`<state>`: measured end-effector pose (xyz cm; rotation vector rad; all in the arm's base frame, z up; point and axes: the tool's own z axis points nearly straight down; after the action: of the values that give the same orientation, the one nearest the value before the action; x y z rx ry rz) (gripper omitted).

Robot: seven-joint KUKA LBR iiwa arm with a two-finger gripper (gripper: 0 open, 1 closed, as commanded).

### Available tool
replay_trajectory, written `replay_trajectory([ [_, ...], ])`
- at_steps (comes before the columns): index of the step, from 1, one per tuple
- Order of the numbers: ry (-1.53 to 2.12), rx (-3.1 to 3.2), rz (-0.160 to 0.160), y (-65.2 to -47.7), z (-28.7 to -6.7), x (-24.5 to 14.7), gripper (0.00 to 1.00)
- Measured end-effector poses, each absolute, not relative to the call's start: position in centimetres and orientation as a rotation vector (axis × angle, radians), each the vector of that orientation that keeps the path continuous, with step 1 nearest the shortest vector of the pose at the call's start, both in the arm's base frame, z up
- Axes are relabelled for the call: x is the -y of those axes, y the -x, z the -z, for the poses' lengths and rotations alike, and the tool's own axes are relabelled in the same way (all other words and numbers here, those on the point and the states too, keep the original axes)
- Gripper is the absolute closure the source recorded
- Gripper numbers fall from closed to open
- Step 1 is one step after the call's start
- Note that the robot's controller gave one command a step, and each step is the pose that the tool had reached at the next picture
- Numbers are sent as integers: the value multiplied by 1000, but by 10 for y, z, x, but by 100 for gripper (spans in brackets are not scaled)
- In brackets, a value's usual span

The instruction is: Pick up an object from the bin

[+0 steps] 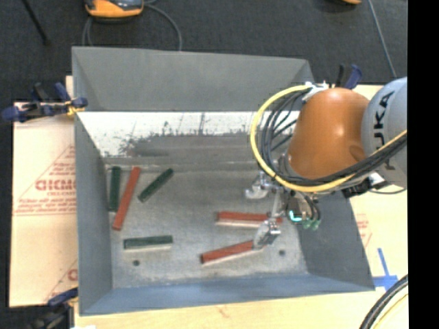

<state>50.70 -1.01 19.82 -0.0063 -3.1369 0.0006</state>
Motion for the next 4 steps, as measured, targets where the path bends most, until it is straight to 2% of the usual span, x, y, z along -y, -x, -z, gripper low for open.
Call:
replay_trajectory([
  [1,6,3145,-1,-509,-202,10,0],
  [2,-141,3146,-2,-503,-151,13,0],
  [3,-279,3140,-1,-499,-74,16,0],
  [4,-280,3138,-1,-499,-76,16,0],
])
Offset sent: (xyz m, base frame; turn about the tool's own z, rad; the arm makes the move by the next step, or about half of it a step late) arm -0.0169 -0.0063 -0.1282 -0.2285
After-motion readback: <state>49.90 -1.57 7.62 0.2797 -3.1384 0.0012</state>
